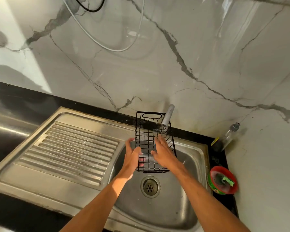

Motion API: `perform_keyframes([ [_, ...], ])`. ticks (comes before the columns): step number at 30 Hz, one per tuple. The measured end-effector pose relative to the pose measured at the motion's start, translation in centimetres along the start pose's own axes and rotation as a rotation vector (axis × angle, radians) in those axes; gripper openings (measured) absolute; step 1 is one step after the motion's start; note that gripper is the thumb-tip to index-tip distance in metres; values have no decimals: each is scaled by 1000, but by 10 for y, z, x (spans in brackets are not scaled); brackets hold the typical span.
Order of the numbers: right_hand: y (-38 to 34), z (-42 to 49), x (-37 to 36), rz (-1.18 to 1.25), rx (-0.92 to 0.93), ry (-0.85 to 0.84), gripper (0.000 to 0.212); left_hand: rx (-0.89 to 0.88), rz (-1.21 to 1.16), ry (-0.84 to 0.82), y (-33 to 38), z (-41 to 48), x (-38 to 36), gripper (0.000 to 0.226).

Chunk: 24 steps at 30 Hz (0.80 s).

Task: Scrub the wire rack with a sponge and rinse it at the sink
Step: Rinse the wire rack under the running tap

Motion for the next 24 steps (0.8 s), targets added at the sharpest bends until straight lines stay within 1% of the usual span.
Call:
perform_keyframes([
  [1, 2, 7, 1, 88, -98, -27, 74, -5, 14, -23, -1, -2, -5, 58],
  [2, 2, 14, -1, 124, -162, 8, 74, -1, 11, -49, -2, -3, -10, 62],
  [3, 0, 21, -5, 114, -188, 44, 74, -2, 11, -74, 0, -6, -15, 66],
  [4, -3, 24, -9, 61, -177, 44, 74, 6, -6, -102, 3, -9, -19, 70],
  [6, -5, 29, -17, -58, -90, -39, 75, 2, -20, -121, 9, -16, -24, 68],
  [7, -2, 31, -17, -76, -64, -52, 75, -11, -18, -122, 10, -18, -25, 68],
  [10, 13, 38, -15, -99, -91, 46, 76, -22, 17, -123, 3, -12, -23, 74],
  [11, 14, 38, -17, -130, -77, 48, 76, -24, 32, -129, -1, -10, -23, 74],
  [13, 15, 37, -22, -158, -47, -1, 76, -24, 44, -147, -3, -12, -23, 73],
  [14, 16, 36, -23, -139, -56, 5, 76, -10, 38, -140, -7, -12, -24, 72],
  [16, 19, 38, -23, -118, -107, 70, 76, 0, 24, -130, -12, -11, -25, 72],
  [17, 19, 37, -23, -129, -113, 69, 76, -6, 31, -125, -12, -12, -24, 71],
  [19, 13, 31, -27, -174, -16, -2, 78, 9, 58, -143, -17, -11, -25, 70],
  [21, 11, 27, -30, -207, 106, 6, 80, 1, 53, -162, -20, -11, -25, 65],
  [22, 11, 26, -30, -210, 98, 38, 82, -14, 52, -171, -21, -11, -25, 63],
  [24, 11, 26, -31, -190, 21, 69, 82, -45, 87, -175, -23, -6, -26, 62],
])
Point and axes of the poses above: each hand's wrist, its own z-axis towards the middle knuckle, its own x-axis out of the back of the hand, y = z × x, the point moved 1 cm from there along z, towards the middle knuckle, and after that the axes turned 8 degrees about y, right-handed, at the moved point
